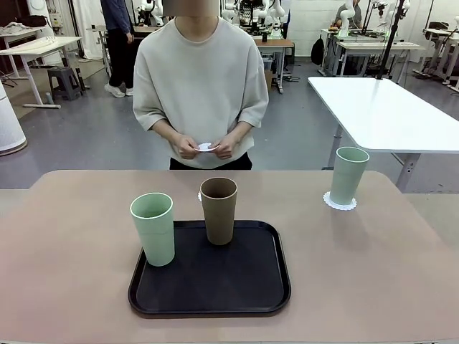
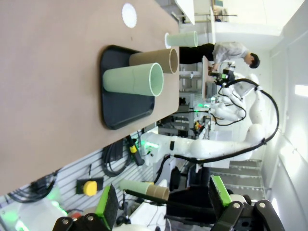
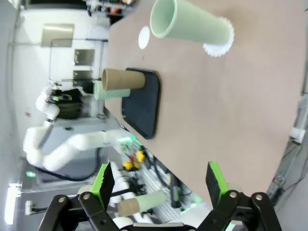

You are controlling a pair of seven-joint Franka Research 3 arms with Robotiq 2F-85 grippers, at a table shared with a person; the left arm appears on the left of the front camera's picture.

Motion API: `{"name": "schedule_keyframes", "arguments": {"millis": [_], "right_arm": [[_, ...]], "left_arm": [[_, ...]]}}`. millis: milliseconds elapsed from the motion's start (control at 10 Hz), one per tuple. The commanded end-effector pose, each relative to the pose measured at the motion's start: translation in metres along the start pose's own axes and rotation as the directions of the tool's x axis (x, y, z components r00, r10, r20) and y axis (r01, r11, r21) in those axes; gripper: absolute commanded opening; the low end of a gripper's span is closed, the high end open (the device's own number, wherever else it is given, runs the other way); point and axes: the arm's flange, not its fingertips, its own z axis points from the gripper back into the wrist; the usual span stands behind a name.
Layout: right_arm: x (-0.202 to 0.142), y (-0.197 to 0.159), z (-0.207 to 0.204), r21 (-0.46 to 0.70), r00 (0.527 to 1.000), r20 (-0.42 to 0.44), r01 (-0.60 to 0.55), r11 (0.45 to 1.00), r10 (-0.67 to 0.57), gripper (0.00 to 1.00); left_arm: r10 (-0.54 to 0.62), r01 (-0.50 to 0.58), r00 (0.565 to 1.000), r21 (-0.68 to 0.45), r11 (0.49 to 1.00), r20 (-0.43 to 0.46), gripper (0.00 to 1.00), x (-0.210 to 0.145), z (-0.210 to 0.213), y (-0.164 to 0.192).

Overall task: Place coasters on the table and set cups on them.
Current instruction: Take one Reusable plastic cup from the Flat Tray and place it on a coaster set by the human.

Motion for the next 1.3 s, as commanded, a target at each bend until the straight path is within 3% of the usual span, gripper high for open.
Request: {"name": "schedule_keyframes", "arguments": {"millis": [0, 100, 400, 700, 900, 1200], "right_arm": [[0.031, 0.087, -0.044, -0.174, 0.99, -0.105, -0.112, 0.978, 0.095, 1.0], [0.039, 0.129, -0.063, -0.212, 0.962, -0.221, -0.206, 0.956, 0.158, 1.0], [0.048, 0.206, -0.163, -0.357, 0.864, -0.384, -0.465, 0.81, 0.326, 1.0], [0.05, 0.201, -0.262, -0.374, 0.746, -0.512, -0.64, 0.671, 0.427, 1.0], [0.049, 0.175, -0.298, -0.282, 0.694, -0.551, -0.678, 0.679, 0.464, 1.0], [0.045, 0.166, -0.29, -0.173, 0.675, -0.524, -0.682, 0.711, 0.52, 1.0]], "left_arm": [[-0.002, 0.002, 1.0, -0.012, 1.0, 0.006, 1.0, -0.001, 0.001, -0.002], [-0.002, 0.002, 1.0, -0.012, 1.0, 0.006, 1.0, -0.001, 0.001, -0.002], [-0.002, 0.002, 1.0, -0.012, 1.0, 0.006, 1.0, -0.001, 0.001, -0.002], [-0.002, 0.002, 1.0, -0.012, 1.0, 0.006, 1.0, -0.001, 0.001, -0.002], [-0.002, 0.002, 1.0, -0.012, 1.0, 0.006, 1.0, -0.001, 0.001, -0.002], [-0.002, 0.002, 1.0, -0.012, 1.0, 0.006, 1.0, -0.001, 0.001, -0.002]]}}
